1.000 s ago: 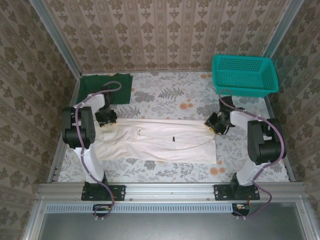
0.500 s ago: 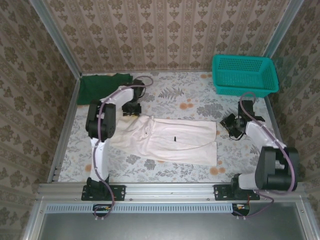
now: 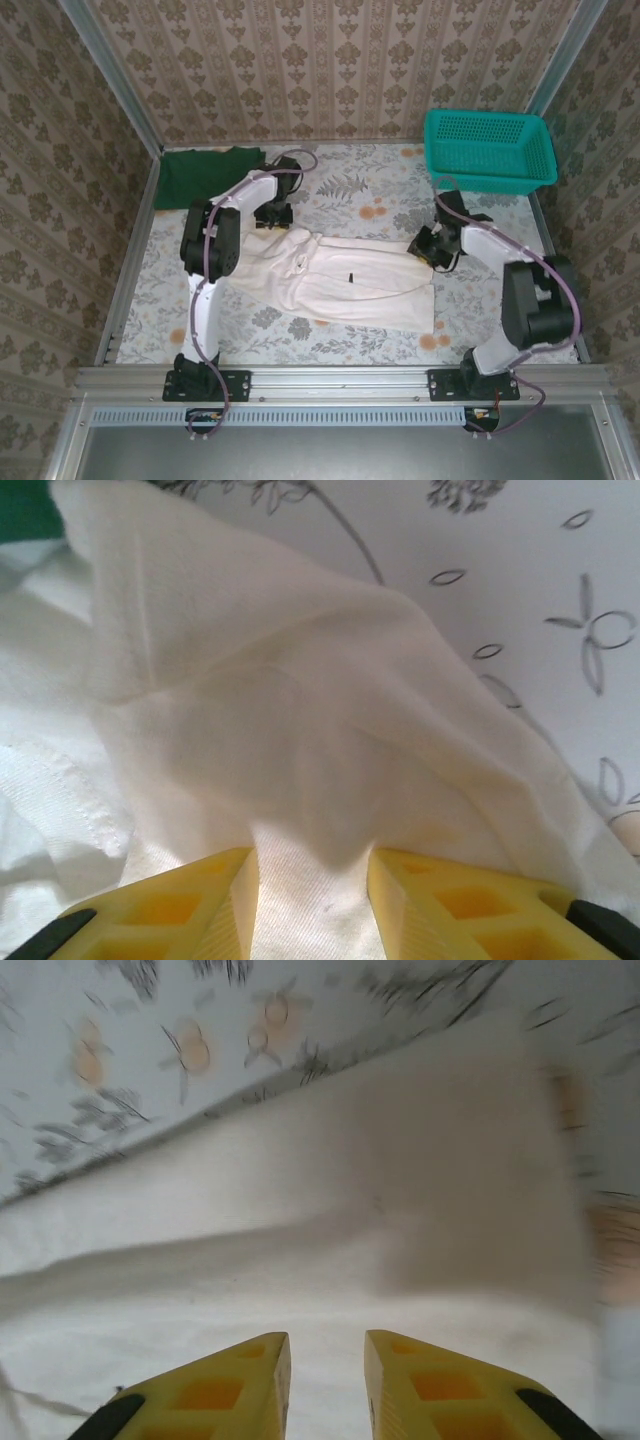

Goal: Fold and stack the t-shirts

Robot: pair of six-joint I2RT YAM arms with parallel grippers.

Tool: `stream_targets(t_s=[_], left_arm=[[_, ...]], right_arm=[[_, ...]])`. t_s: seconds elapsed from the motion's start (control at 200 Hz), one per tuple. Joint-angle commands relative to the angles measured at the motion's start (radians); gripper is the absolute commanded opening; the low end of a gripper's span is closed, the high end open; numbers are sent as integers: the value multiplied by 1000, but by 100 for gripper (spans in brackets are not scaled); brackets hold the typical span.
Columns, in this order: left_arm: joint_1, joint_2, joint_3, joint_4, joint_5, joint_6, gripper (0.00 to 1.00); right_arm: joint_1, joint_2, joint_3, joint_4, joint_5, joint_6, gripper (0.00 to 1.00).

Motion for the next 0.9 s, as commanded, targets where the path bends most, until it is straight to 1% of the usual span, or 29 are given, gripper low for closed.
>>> stream_targets(t_s=[0.0, 0.095, 0.155, 0.245, 0.3, 0.4, 0.5, 0.515, 0.54, 0.735, 0.805, 0.895], left_arm=[[24, 6, -42, -49, -7, -27, 42], [26, 13, -49, -52, -9, -34, 41], [25, 16, -52, -42, 1, -36, 41], [19, 37, -31, -39, 19, -38, 40], [11, 59, 1, -45, 31, -37, 40], [-13, 107, 79, -51, 42, -34, 40], [-19, 179, 202, -53, 82, -41, 39], [-47, 193, 225, -54, 91, -42, 39], [-56, 215, 269, -57, 103, -44, 39], [-114, 457, 703, -69, 198, -58, 37], [-130, 518, 812, 0, 256, -74, 37], [-150, 545, 829, 172, 310, -125, 38]], right_arm=[[11, 70, 40, -23, 24, 25, 25], [30, 131, 57, -17, 32, 34, 25], [38, 147, 55, -25, 35, 42, 23], [47, 109, 22, -36, 78, 101, 20], [48, 80, -2, -87, 93, 126, 19], [51, 25, -79, -108, 78, 158, 19], [52, -45, -160, -111, 61, 188, 19], [52, -53, -169, -110, 58, 192, 19], [53, -66, -185, -111, 51, 194, 19], [96, -133, -263, -136, 23, 209, 19], [126, -160, -293, -128, 0, 233, 20], [170, -183, -318, -143, -17, 264, 20]])
